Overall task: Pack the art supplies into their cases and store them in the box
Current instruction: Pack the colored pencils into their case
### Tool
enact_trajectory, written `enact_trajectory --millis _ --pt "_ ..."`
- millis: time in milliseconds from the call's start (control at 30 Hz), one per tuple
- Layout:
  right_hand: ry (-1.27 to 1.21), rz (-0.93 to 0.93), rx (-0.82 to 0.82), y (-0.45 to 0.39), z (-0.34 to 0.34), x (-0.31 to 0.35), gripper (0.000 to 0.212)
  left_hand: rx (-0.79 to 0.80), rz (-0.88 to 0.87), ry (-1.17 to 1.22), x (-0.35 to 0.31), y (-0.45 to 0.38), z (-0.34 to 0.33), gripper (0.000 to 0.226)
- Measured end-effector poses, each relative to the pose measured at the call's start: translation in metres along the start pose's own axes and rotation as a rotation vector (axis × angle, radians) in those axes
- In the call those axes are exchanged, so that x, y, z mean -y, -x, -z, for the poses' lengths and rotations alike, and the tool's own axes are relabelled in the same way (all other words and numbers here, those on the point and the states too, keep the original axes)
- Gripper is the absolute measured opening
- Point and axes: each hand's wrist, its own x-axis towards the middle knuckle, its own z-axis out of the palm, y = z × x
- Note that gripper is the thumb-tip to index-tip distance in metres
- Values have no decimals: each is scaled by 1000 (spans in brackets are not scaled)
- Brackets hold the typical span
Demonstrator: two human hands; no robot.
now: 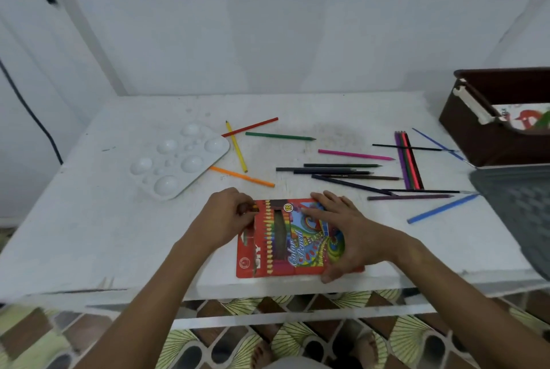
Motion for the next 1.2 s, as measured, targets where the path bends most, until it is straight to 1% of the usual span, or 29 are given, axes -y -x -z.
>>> enact_trajectory --millis 133,333,500,667,733,800,867,900,933,967,1000,1033,1067,1133,1200 --pt "13 4 1 -1 2 -2 111 47 -36 7 3 2 9 20" --pt "23 0 23 -4 6 -1 112 -12 -11 69 -4 -4 5 16" --pt "-1 -4 6 -4 8 -2 111 26 -43 28 0 -5 6 20" --pt "-1 -1 -3 -7 6 -4 113 -9 -45 -6 1 -7 3 19" --pt "2 -5 -1 -7 8 -3 113 6 -46 -20 0 -9 3 20" --pt "-8 -13 5 -7 10 -4 113 -13 -20 21 3 -13 11 22" --pt "-19 -15 6 -8 11 -5 113 -179 16 33 13 -21 23 34" --pt "-26 -17 6 -8 11 -6 113 -252 39 -31 22 -26 31 45" --pt "-32 -21 6 -9 11 -6 112 -267 90 -135 31 -30 39 58" --pt "-36 -22 3 -11 11 -6 112 -216 162 -243 43 -35 47 69" --pt "-38 -22 -1 -12 10 -6 112 -130 236 -319 54 -37 55 80" --pt "-41 -19 -7 -14 10 -7 112 -49 304 -341 66 -37 60 89" --pt "-46 -14 -12 -16 9 -7 111 -4 352 -322 76 -35 64 94" --pt "-61 2 -17 -20 8 -6 108 -40 370 -254 93 -29 65 94" --pt "-68 23 -23 -24 6 -4 106 -133 304 -234 100 -22 61 88"
